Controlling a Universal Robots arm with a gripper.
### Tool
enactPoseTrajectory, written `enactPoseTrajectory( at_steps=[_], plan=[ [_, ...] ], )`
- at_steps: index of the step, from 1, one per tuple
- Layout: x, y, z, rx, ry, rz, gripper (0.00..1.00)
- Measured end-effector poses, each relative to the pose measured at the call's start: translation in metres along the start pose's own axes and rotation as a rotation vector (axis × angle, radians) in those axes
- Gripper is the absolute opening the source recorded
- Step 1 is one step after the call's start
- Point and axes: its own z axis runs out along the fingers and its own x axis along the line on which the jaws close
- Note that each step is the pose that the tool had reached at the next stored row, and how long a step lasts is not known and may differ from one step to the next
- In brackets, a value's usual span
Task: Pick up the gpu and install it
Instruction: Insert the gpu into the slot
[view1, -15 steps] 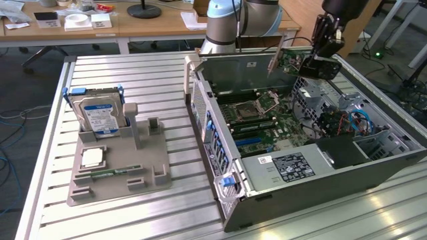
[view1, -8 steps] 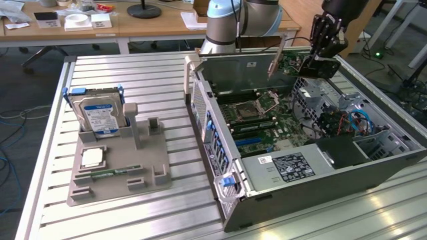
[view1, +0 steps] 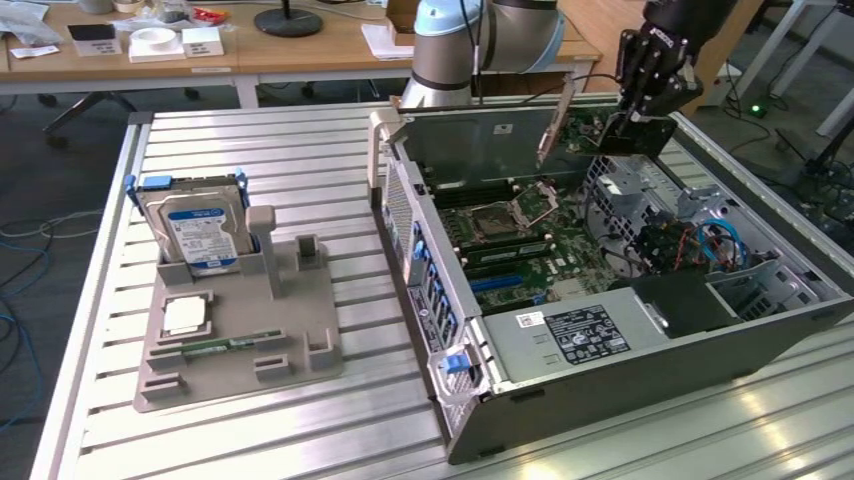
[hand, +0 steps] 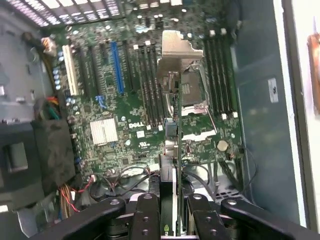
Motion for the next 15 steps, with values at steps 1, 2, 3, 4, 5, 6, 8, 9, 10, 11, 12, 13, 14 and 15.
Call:
enactPoseTrajectory(
  at_steps=[1,2,3,4,5,6,8,9,10,11,12,13,14,15],
  plan=[
    [0.0000,0.0000,0.0001,-0.0004,0.0004,-0.018,0.26],
    [0.0000,0.0000,0.0002,-0.0009,0.0007,-0.036,0.26],
    [0.0000,0.0000,0.0002,-0.0014,0.0011,-0.054,0.26],
    [0.0000,0.0000,0.0003,-0.0019,0.0015,-0.072,0.26],
    [0.0000,0.0000,0.0004,-0.0022,0.0018,-0.088,0.26],
    [0.0000,0.0000,0.0004,-0.0025,0.0021,-0.098,0.26],
    [0.0000,0.0000,0.0004,-0.0026,0.0022,-0.100,0.26],
    [0.0000,0.0000,0.0004,-0.0026,0.0021,-0.100,0.26],
    [0.0000,0.0000,0.0004,-0.0026,0.0022,-0.100,0.26],
    [0.0000,0.0001,0.0005,-0.0026,0.0021,-0.100,0.26],
    [0.0001,0.0006,0.0006,-0.0025,0.0019,-0.100,0.26],
    [0.0002,0.0016,0.0007,-0.0026,0.0019,-0.101,0.26],
    [0.0004,0.0027,0.0007,-0.0026,0.0021,-0.102,0.26],
    [0.0007,0.0037,0.0007,-0.0027,0.0022,-0.103,0.26]
  ],
)
